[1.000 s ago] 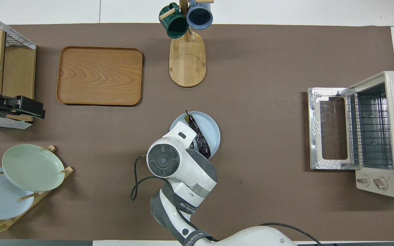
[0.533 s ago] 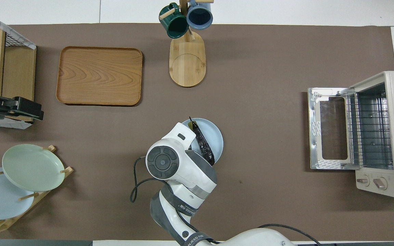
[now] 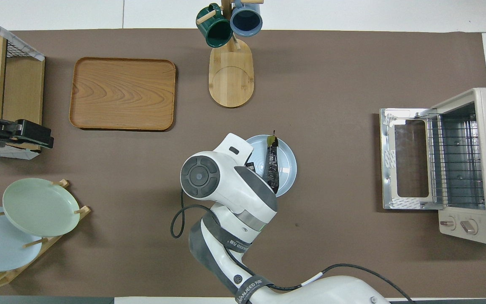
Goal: Put eggplant into oven
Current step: 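Carry the plate to the open oven with the right gripper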
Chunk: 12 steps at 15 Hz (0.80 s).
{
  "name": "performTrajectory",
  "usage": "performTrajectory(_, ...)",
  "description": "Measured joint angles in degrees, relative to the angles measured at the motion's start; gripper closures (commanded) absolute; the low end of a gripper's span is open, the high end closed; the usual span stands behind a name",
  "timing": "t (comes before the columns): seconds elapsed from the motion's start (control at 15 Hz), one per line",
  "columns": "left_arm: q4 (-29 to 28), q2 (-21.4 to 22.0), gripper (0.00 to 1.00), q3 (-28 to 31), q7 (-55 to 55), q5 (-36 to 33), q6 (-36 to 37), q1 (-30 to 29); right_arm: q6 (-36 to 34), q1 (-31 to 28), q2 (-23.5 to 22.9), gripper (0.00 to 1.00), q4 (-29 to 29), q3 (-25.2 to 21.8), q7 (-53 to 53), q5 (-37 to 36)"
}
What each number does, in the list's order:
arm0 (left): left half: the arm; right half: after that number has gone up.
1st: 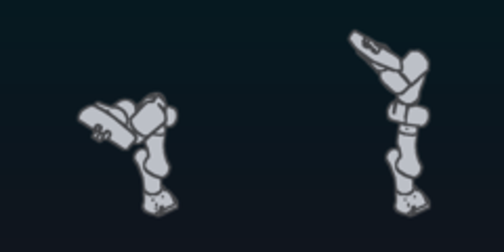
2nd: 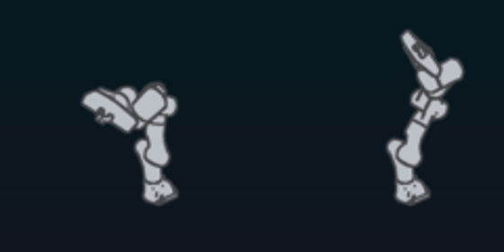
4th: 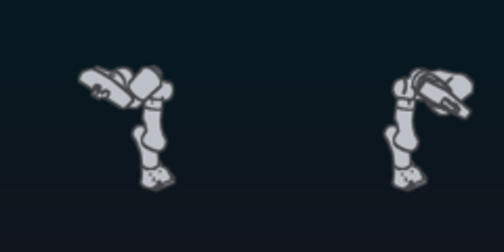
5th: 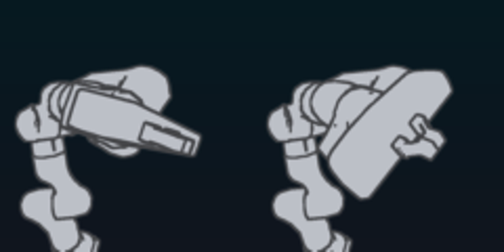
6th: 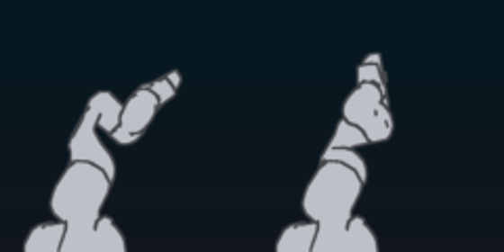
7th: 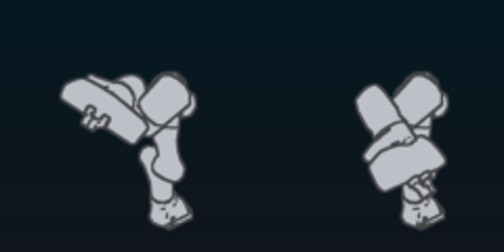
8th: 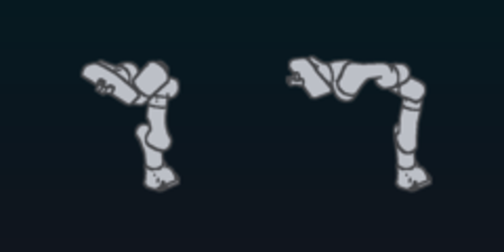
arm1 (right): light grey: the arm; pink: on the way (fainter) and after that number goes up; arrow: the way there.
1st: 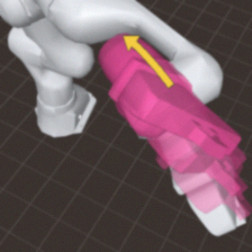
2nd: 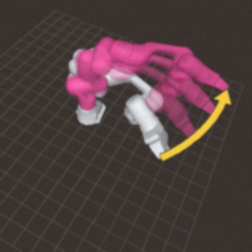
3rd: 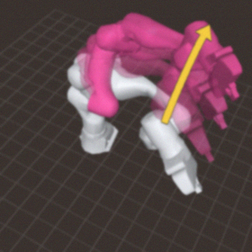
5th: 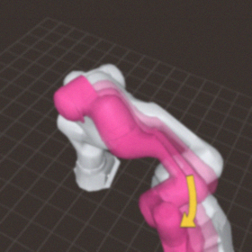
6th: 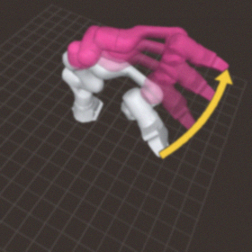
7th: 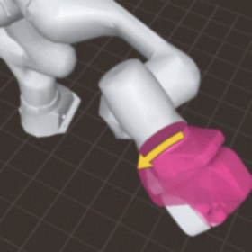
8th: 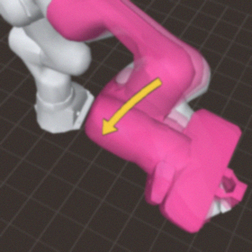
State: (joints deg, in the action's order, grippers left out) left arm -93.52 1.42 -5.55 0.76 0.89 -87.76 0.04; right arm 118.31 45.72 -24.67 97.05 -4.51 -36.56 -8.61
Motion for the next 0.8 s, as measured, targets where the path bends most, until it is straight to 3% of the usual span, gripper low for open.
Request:
performTrajectory(0.27,0.0,0.0,0.00,0.1,-0.6,0.0,-0.1,0.0,-6.6,-6.7,4.6,1.00,0.1,-0.5,3.5,-2.6)
performTrajectory(0.8,0.1,0.0,0.00,0.1,-5.2,0.0,-0.1,0.0,-12.9,-25.1,16.5,1.00,11.1,-0.7,19.7,-6.6)
